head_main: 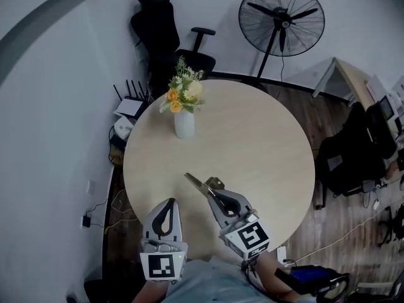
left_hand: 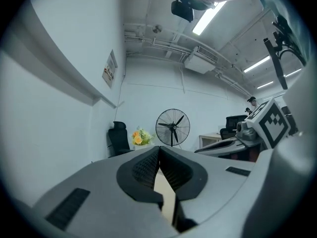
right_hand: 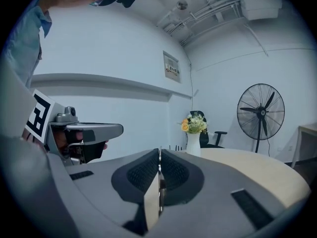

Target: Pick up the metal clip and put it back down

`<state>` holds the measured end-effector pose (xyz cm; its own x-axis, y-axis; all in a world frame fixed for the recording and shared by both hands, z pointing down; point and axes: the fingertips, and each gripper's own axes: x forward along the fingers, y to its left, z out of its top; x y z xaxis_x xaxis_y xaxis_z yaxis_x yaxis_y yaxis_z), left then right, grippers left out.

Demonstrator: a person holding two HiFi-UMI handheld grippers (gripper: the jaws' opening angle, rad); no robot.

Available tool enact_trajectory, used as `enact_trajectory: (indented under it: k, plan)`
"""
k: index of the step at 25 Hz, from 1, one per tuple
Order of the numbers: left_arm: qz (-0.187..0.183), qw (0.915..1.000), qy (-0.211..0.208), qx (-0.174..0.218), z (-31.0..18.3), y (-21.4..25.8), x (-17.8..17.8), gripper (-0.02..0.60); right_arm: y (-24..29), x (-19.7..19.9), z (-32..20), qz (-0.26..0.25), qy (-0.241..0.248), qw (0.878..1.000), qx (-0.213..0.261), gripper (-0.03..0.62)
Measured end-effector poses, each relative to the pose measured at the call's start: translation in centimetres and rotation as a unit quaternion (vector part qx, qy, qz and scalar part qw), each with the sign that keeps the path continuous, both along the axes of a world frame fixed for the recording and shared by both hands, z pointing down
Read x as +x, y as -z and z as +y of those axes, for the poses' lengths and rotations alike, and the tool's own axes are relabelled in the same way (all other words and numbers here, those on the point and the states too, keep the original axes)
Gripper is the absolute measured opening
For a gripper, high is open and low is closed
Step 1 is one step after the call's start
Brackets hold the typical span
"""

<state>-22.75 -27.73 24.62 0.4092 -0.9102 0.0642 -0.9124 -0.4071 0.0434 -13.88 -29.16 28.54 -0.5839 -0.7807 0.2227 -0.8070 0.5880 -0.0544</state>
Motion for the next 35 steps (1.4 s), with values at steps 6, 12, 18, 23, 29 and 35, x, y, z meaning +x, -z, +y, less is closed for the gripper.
enact_trajectory:
  k: [6, 12, 18, 23, 29, 35]
  plan:
    - [-0.007, 0.9996, -0.026, 0.011, 0.1, 0.4, -0.4, 0.018, 1.7, -0.2, -0.2, 0.005, -0.025, 0.999, 0.021, 0.051]
    - [-0.007, 0.9978, -0.059, 0.031, 0.3, 2.0, 3.2, 0.018, 2.6, 3.6, -0.1, 0.007, -0.058, 0.998, 0.039, 0.051]
    - [-0.019, 0.9957, -0.076, 0.049, 0.5, 2.7, 9.1, 0.018, 3.2, 9.8, -0.7, 0.016, -0.073, 0.995, 0.065, 0.051]
    - [-0.024, 0.9945, -0.088, 0.051, 0.6, 2.8, 14.0, 0.018, 3.0, 15.0, -0.9, 0.020, -0.088, 0.994, 0.065, 0.051]
    - [-0.034, 0.9927, -0.111, 0.031, 0.0, 0.9, 20.3, 0.018, 1.5, 22.8, -1.5, 0.023, -0.122, 0.990, 0.067, 0.051]
    - [-0.043, 0.9888, -0.142, 0.013, -1.0, -2.1, 26.8, 0.018, -2.6, 30.9, -1.9, 0.012, -0.171, 0.984, 0.039, 0.051]
